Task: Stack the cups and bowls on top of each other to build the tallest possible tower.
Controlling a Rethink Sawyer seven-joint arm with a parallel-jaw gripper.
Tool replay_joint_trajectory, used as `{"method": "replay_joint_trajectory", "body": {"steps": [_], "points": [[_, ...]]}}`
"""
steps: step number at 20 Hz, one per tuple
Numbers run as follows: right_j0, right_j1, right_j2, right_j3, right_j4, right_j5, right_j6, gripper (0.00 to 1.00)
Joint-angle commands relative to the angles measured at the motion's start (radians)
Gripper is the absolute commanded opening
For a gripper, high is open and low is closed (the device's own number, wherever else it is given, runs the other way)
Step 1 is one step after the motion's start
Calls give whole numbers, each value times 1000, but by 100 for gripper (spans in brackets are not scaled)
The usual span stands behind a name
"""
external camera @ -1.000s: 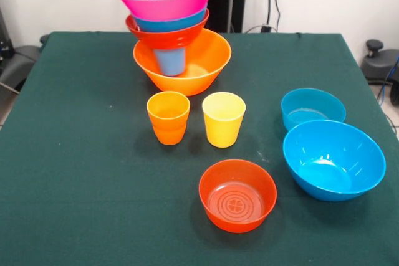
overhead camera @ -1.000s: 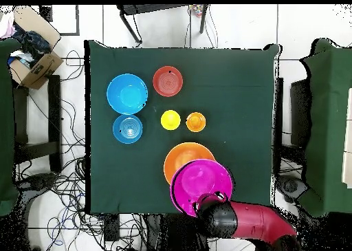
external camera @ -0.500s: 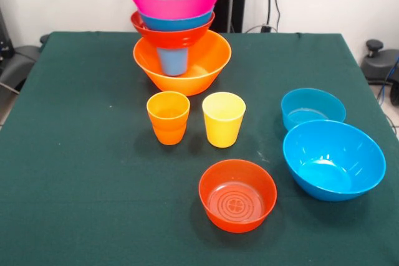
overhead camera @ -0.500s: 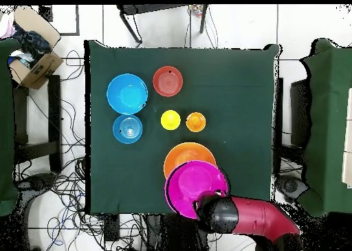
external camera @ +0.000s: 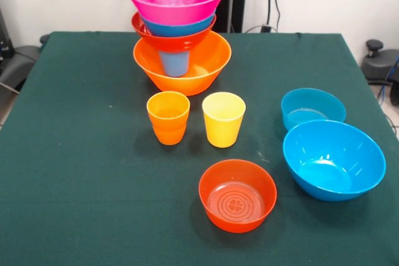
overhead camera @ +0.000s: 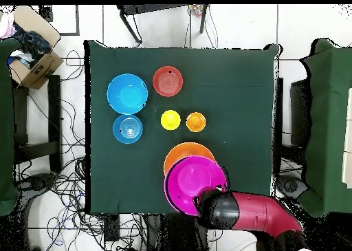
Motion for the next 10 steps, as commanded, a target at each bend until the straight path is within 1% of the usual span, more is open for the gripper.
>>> {"method": "replay_joint_trajectory", "body": {"steps": [1, 10], "points": [[28, 23, 85, -45, 22, 81, 24, 100], [26, 17, 93, -43, 26, 86, 24, 100]]}}
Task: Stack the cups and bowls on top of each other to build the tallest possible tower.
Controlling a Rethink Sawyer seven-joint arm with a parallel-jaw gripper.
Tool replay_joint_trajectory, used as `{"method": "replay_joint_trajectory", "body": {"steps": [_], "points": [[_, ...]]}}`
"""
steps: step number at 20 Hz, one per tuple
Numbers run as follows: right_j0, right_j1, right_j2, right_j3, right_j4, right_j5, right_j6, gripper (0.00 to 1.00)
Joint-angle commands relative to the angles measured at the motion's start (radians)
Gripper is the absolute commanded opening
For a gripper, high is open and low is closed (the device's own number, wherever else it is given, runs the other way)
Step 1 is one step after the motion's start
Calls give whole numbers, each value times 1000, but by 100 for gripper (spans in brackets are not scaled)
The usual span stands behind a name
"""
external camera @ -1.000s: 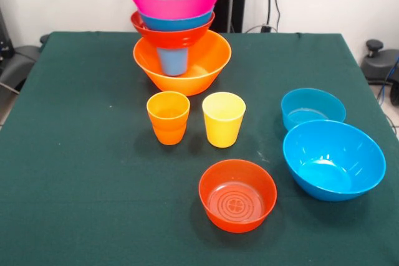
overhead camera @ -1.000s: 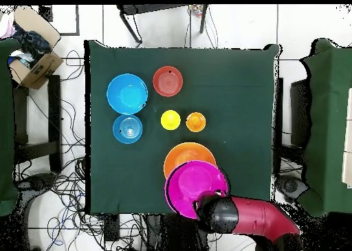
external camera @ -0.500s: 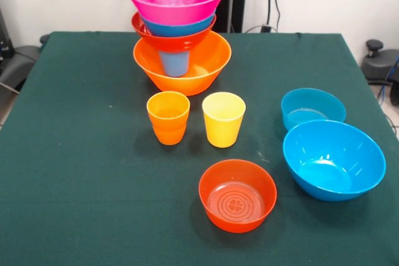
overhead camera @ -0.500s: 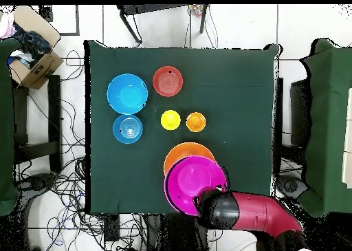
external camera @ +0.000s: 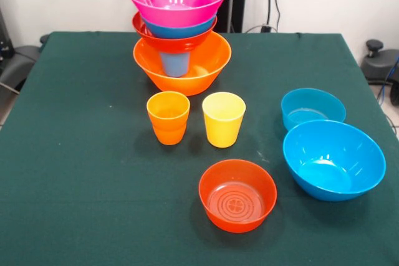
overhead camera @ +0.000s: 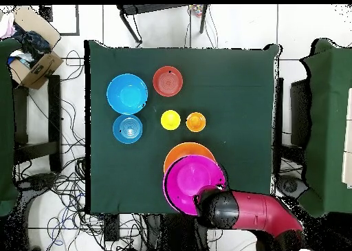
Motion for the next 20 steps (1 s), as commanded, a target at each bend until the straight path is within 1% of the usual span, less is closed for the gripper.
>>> {"method": "replay_joint_trajectory", "body": {"steps": [1, 15, 20], "points": [[26, 30, 83, -42, 26, 88, 24, 100], [23, 13, 99, -36, 43, 97, 16, 100], [16, -16, 125, -16, 68, 92, 5, 100]]}}
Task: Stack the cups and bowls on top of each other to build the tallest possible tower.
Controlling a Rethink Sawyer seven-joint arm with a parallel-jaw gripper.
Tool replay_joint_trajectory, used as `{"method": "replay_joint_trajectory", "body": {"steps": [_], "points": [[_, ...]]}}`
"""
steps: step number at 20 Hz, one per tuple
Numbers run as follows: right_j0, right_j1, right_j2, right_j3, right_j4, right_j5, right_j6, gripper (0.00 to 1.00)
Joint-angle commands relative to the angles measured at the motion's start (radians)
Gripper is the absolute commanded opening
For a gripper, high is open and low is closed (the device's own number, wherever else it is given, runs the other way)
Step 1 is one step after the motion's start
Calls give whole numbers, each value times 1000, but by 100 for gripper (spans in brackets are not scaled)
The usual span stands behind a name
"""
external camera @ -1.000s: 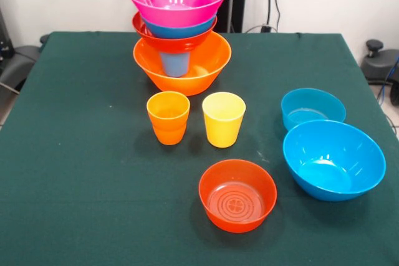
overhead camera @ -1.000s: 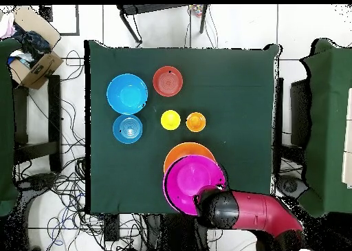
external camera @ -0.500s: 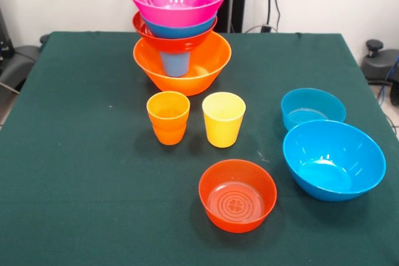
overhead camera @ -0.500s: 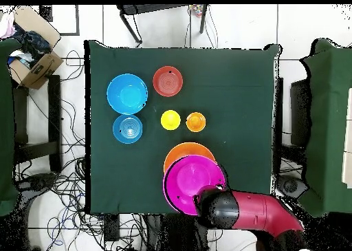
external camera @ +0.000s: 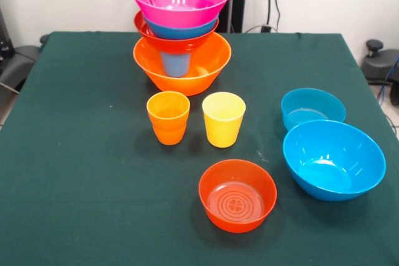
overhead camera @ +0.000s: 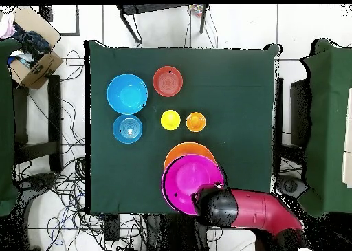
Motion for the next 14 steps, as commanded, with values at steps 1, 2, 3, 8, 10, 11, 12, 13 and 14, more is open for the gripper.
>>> {"method": "replay_joint_trajectory", "body": {"steps": [1, 2, 3, 8, 10, 11, 12, 13, 14], "points": [[15, -12, 109, -12, 55, 80, 4, 100], [14, -28, 118, -5, 61, 78, -2, 100], [16, -37, 123, -4, 67, 81, -3, 100], [21, -55, 136, -8, 82, 95, -2, 100], [22, -57, 138, -10, 84, 99, -2, 100], [23, -57, 139, -12, 85, 101, 0, 100], [22, -59, 140, -12, 87, 104, -2, 100], [21, -61, 142, -12, 89, 105, -3, 100], [14, -71, 145, -4, 93, 105, -10, 100]]}}
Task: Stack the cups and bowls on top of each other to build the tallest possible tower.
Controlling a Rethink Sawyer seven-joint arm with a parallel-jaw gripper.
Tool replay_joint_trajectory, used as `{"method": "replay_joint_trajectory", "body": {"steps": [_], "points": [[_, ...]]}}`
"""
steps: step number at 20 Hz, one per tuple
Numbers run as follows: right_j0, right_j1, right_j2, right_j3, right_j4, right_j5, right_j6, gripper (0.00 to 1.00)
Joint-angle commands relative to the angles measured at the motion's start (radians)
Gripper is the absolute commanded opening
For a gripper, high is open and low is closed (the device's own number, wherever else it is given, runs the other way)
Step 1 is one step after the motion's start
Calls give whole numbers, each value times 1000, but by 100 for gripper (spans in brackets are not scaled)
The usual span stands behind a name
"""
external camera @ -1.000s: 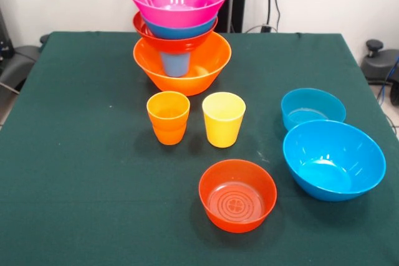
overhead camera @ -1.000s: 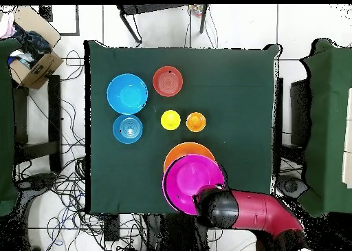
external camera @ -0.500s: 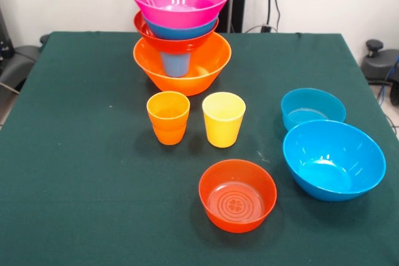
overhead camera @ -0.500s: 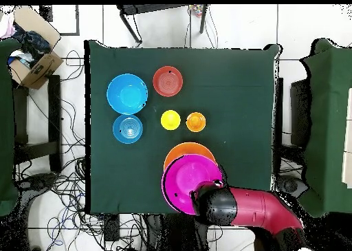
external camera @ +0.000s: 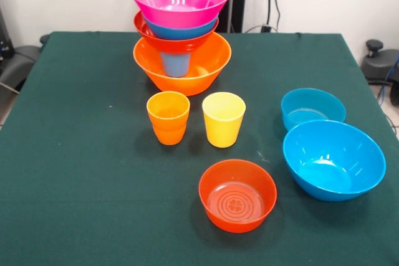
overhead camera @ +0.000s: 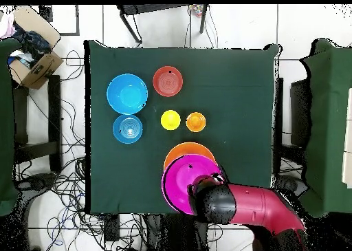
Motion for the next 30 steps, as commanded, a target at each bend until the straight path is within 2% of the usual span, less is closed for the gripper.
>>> {"method": "replay_joint_trajectory", "body": {"steps": [1, 11, 16, 19, 21, 24, 28, 30], "points": [[13, 2, 86, -3, 33, 108, -12, 100], [-11, -86, 143, 7, 131, 169, -46, 100], [-56, -169, 180, 14, 195, 228, -129, 100], [-106, -199, 205, -4, 218, 246, -192, 100], [-164, -226, 231, -10, 238, 248, -261, 100], [-267, -229, 285, -72, 244, 289, -367, 100], [-393, -172, 374, -168, 249, 355, -444, 100], [-421, -127, 393, -203, 222, 351, -405, 100]]}}
